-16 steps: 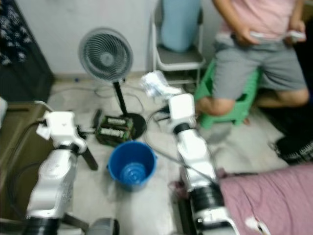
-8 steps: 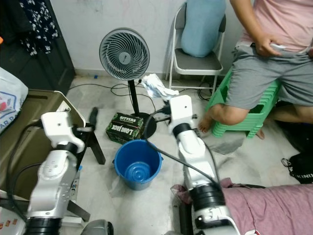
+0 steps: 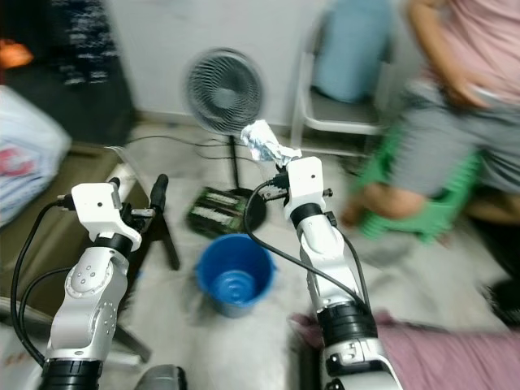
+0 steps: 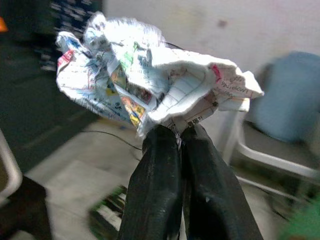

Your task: Clean up the room

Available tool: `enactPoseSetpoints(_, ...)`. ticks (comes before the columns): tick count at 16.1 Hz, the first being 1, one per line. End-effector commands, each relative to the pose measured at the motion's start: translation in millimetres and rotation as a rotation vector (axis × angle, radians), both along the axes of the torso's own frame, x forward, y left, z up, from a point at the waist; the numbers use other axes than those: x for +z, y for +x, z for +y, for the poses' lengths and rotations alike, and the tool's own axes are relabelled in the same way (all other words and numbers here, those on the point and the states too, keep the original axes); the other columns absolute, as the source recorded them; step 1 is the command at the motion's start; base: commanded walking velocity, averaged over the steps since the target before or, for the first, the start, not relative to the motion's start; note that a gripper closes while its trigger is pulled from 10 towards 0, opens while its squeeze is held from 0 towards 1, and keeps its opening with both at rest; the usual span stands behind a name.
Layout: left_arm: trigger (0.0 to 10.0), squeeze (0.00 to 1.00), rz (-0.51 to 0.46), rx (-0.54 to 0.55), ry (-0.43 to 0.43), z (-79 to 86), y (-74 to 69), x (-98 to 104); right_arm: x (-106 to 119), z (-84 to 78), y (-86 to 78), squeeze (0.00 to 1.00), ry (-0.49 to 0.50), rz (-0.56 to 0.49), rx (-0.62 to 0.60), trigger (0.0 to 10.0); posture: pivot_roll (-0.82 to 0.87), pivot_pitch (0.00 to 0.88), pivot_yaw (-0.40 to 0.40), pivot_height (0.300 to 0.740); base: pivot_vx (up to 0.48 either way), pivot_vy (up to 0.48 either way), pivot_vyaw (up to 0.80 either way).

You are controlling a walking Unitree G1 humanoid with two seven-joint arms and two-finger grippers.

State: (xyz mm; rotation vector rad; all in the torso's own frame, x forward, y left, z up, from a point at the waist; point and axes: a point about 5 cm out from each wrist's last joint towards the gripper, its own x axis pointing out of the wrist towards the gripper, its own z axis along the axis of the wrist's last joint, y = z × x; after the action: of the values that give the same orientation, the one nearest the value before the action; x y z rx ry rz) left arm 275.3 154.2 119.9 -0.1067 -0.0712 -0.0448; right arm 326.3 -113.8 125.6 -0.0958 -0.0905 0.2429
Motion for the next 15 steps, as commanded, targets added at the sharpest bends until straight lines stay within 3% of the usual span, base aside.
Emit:
enactPoseSetpoints(1, 10.0, 0.0, -0.029, -0.008, 0.007, 0.4, 0.1, 6.2, 5.8, 3.1, 3.0, 0.0, 0.004, -0.02, 0.013, 10.0, -0.05, 0.0, -0.063, 0.74, 0.274, 0.0, 0.64)
enactPoseSetpoints(3, 10.0, 0.0, -0.029, -0.009, 0.008, 0.5, 0.2, 6.0, 5.9, 3.8, 3.4, 0.0, 0.004, -0.022, 0.015, 10.0, -0.05, 0.0, -0.063, 0.74, 0.277, 0.0, 0.62)
enactPoseSetpoints(15, 10.0, 0.0, -0.027, -0.013, 0.01, -0.7, -0.8, 5.2, 4.1, 5.6, 5.2, 0.0, 0.013, -0.011, 0.019, 10.0, -0.03, 0.0, -0.076, 0.74, 0.271, 0.0, 0.0)
